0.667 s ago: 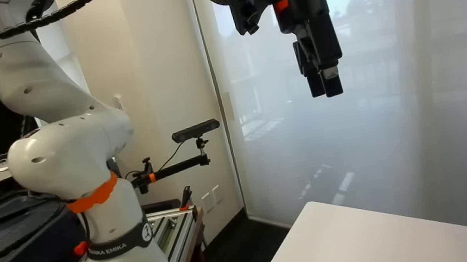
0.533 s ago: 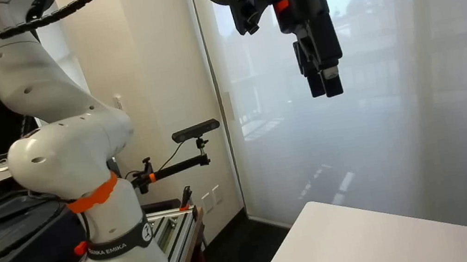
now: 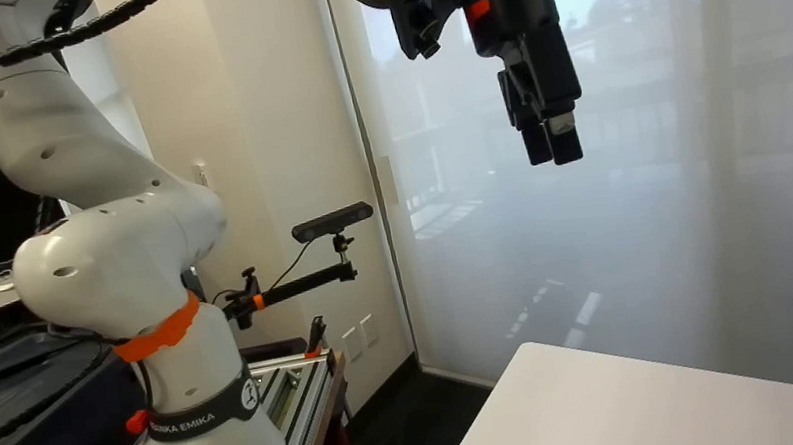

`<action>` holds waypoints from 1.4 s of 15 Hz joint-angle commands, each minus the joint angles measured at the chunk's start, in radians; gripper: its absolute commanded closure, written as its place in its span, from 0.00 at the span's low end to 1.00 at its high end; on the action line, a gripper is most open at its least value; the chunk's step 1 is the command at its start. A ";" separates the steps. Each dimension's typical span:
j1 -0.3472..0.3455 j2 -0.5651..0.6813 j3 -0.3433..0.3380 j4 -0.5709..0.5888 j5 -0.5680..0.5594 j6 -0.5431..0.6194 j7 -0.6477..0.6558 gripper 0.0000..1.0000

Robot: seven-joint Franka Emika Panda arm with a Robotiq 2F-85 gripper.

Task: Take the marker out of the mug.

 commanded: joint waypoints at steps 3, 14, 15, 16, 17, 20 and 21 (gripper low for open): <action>0.007 0.000 -0.006 0.002 -0.002 -0.004 0.002 0.00; -0.016 0.295 0.018 0.217 0.024 0.043 0.496 0.00; -0.016 0.321 0.014 0.236 0.019 0.046 0.549 0.00; -0.019 0.349 0.007 0.251 0.011 0.057 0.598 0.00; -0.020 0.375 0.000 0.268 0.000 0.057 0.651 0.00; -0.028 0.462 -0.044 0.335 -0.004 0.056 0.767 0.00; -0.031 0.496 -0.061 0.367 -0.003 0.049 0.801 0.00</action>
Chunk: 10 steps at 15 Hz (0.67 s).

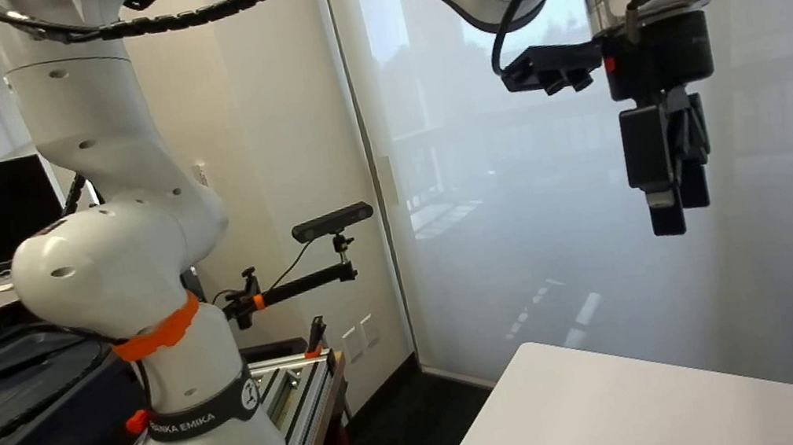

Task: Take the marker out of the mug.

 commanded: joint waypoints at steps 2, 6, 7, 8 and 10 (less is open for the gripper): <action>-0.011 0.170 -0.066 0.180 0.001 -0.044 0.173 0.00; 0.005 0.331 -0.122 0.365 0.018 -0.146 0.318 0.00; 0.009 0.370 -0.130 0.414 0.025 -0.187 0.350 0.00; 0.012 0.408 -0.137 0.457 0.032 -0.229 0.383 0.00; 0.013 0.476 -0.143 0.543 0.058 -0.322 0.443 0.00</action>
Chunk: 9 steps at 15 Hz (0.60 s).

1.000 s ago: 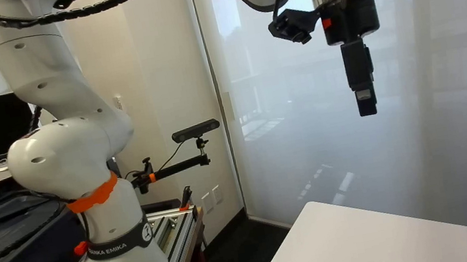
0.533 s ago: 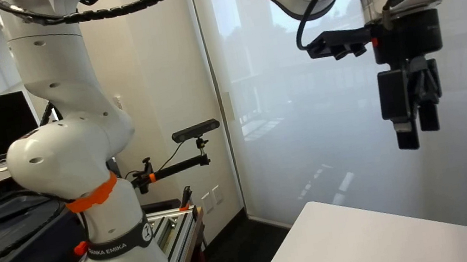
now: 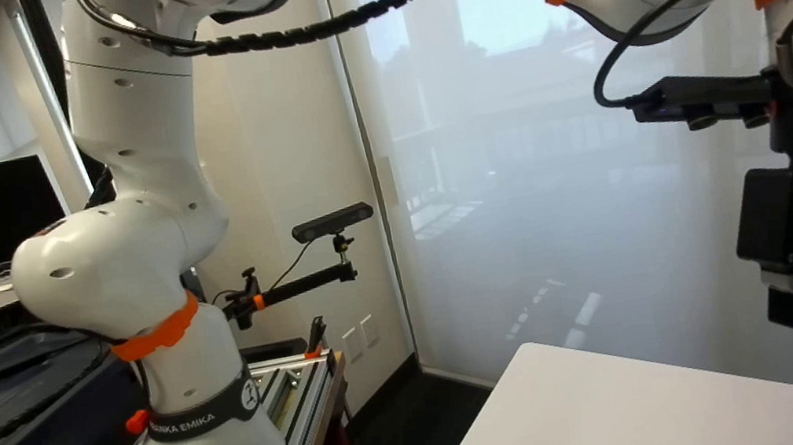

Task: Take the marker out of the mug.

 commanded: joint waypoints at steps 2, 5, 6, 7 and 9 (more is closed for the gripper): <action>0.011 0.183 -0.024 0.245 0.083 -0.237 0.134 0.00; 0.012 0.161 -0.028 0.193 0.066 -0.203 0.137 0.00; 0.011 0.180 -0.030 0.212 0.070 -0.213 0.148 0.00; 0.011 0.191 -0.032 0.224 0.073 -0.218 0.154 0.00; 0.022 0.150 -0.040 0.152 0.079 -0.129 0.222 0.00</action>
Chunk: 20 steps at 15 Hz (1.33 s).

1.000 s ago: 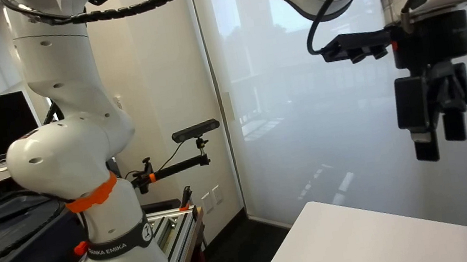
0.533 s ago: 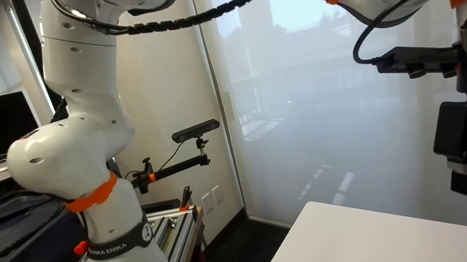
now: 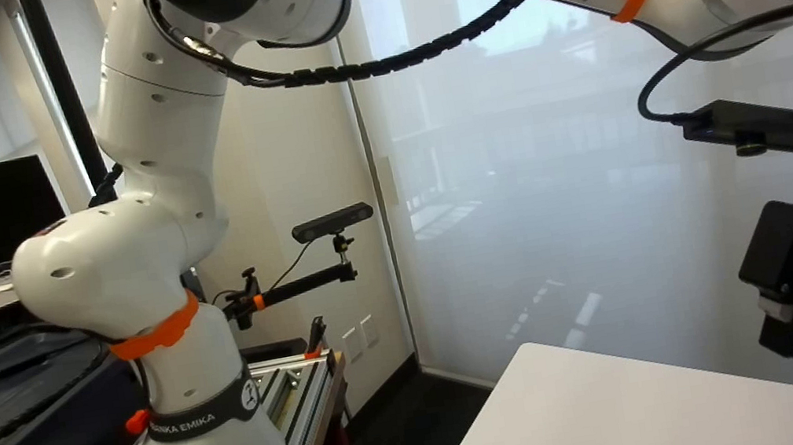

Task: Take the marker out of the mug.

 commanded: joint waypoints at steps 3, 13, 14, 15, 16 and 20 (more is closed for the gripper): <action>0.008 -0.055 -0.028 -0.124 0.072 0.072 0.198 0.00; -0.050 -0.020 -0.033 -0.183 0.255 0.024 0.247 0.00; -0.055 -0.019 -0.033 -0.184 0.268 0.024 0.246 0.00; -0.058 -0.019 -0.033 -0.184 0.274 0.024 0.246 0.00; -0.058 -0.019 -0.033 -0.184 0.277 0.024 0.246 0.00; -0.050 -0.053 -0.043 -0.222 0.255 0.163 0.234 0.00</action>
